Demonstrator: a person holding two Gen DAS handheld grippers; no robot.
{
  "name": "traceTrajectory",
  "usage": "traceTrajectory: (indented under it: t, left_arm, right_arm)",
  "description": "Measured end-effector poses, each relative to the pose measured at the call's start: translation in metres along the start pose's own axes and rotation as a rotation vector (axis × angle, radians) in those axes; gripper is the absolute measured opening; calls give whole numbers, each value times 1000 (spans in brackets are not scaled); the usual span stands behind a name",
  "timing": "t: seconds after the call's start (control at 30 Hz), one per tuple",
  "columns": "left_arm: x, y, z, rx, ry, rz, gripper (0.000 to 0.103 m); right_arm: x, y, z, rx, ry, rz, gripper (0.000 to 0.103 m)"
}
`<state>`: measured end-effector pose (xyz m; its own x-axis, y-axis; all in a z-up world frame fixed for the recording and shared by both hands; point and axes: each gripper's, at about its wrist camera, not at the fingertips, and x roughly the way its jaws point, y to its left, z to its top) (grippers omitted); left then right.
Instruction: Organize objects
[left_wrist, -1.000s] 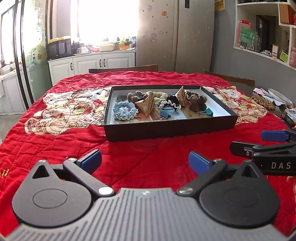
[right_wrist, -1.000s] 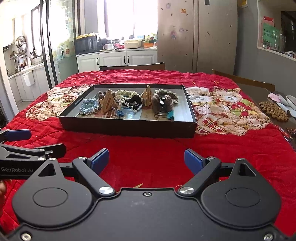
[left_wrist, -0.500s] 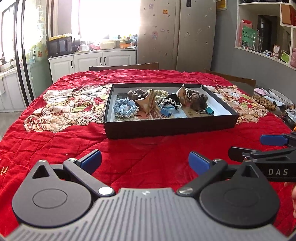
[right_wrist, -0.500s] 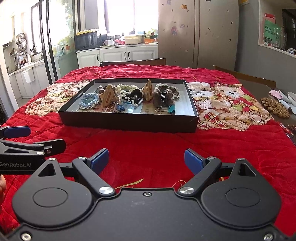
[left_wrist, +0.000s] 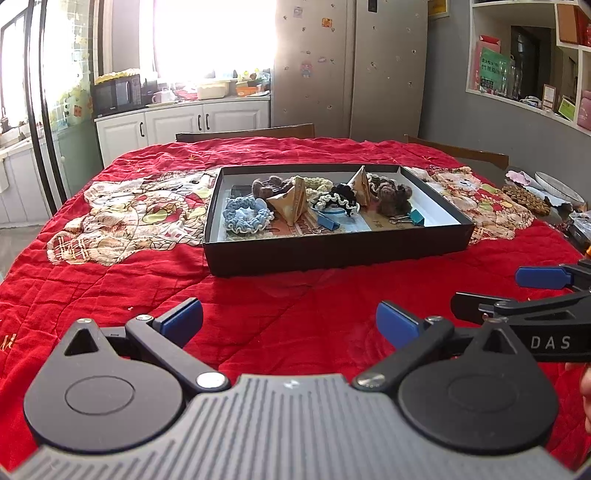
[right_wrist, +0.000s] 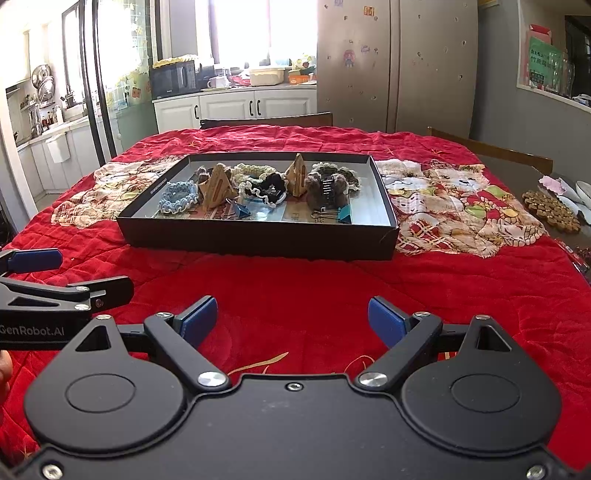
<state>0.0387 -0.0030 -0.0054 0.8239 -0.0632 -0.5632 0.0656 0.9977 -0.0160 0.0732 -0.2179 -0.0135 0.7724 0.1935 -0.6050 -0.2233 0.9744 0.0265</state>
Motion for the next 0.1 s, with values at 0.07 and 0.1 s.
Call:
traceTrajectory:
  t: [0.07,0.1]
  left_arm:
    - [-1,-1,-1,3,-6,-10,103]
    - [-1,-2,-1,7,-8,-10,103]
  right_arm:
    - [1,0,-1,-1,3,2,89]
    - [2,0,-1,-1,4,3,89]
